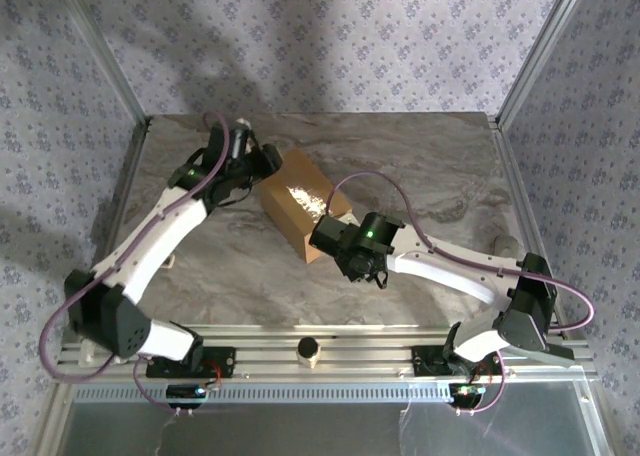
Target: Unpack the express box
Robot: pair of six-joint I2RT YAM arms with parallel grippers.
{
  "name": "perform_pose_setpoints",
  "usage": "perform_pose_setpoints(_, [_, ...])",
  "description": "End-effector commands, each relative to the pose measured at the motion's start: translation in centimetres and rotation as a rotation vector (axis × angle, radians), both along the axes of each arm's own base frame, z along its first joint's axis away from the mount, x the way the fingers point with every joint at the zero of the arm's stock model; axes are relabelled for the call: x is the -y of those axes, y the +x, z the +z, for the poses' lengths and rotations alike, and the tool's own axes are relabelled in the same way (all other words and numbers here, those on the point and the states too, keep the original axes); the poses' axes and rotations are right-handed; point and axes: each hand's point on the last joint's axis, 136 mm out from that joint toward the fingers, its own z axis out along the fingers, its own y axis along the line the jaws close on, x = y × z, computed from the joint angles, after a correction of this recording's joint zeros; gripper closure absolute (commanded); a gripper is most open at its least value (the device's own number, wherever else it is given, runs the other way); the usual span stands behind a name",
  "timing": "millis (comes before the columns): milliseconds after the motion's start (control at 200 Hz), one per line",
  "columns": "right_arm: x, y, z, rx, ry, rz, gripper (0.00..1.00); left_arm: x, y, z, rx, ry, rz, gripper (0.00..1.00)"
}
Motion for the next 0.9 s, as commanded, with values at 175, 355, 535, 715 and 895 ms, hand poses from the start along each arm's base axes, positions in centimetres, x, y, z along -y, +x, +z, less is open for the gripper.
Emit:
perform_pose_setpoints(175, [-0.3, 0.3, 0.6, 0.003, 0.026, -0.018, 1.0, -0.2, -7.8, -9.6, -0.225, 0.071, -0.093, 0.64])
perform_pose_setpoints(355, [-0.6, 0.4, 0.6, 0.007, 0.036, -0.018, 1.0, 3.4, -8.4, -11.1, -0.203, 0.028, -0.13, 0.66])
perform_pose_setpoints(535, [-1.3, 0.4, 0.6, 0.009, 0.052, -0.005, 1.0, 6.3, -7.7, -11.0, -0.178, 0.022, -0.166, 0.68])
perform_pose_setpoints(715, [-2.0, 0.1, 0.7, 0.011, 0.052, 0.016, 1.0, 8.3, -8.1, -11.5, -0.191, 0.004, -0.187, 0.68])
perform_pose_setpoints(895, [-2.2, -0.1, 0.4, 0.006, 0.043, 0.025, 1.0, 8.9, -8.3, -11.6, -0.196, -0.023, -0.175, 0.68])
